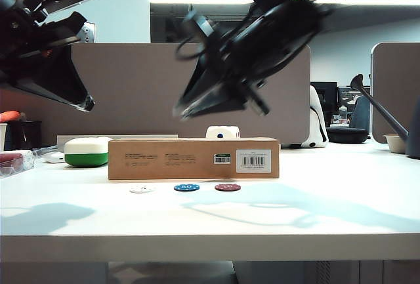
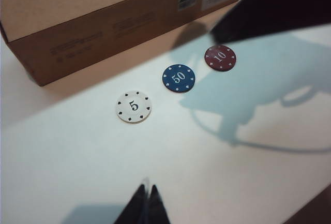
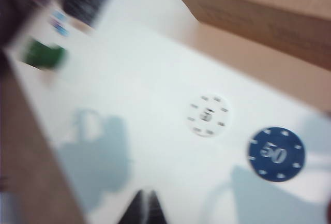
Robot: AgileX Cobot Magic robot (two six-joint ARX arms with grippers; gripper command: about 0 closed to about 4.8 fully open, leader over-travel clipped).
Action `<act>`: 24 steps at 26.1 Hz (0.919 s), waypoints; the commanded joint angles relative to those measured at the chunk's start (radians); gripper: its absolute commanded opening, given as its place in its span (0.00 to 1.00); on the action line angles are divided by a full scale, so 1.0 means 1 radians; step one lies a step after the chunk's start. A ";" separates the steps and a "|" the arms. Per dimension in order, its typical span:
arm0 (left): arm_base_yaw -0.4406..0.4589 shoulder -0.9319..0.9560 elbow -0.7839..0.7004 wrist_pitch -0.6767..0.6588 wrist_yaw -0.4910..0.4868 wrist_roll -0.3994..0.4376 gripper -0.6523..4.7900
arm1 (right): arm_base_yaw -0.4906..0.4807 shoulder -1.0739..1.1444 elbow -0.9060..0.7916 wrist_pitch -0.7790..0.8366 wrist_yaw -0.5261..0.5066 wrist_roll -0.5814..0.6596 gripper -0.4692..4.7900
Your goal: Push the chip with the lowest value in the row forward next to the rectangular box.
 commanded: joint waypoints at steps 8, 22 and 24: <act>0.002 -0.003 0.002 0.013 0.000 0.000 0.11 | 0.117 0.114 0.098 -0.078 0.209 -0.128 0.07; 0.002 -0.003 0.002 0.013 0.000 0.000 0.11 | 0.138 0.196 0.116 -0.005 0.169 -0.146 0.07; 0.002 -0.003 0.002 0.013 0.000 0.000 0.11 | 0.136 0.212 0.116 0.005 0.163 -0.146 0.07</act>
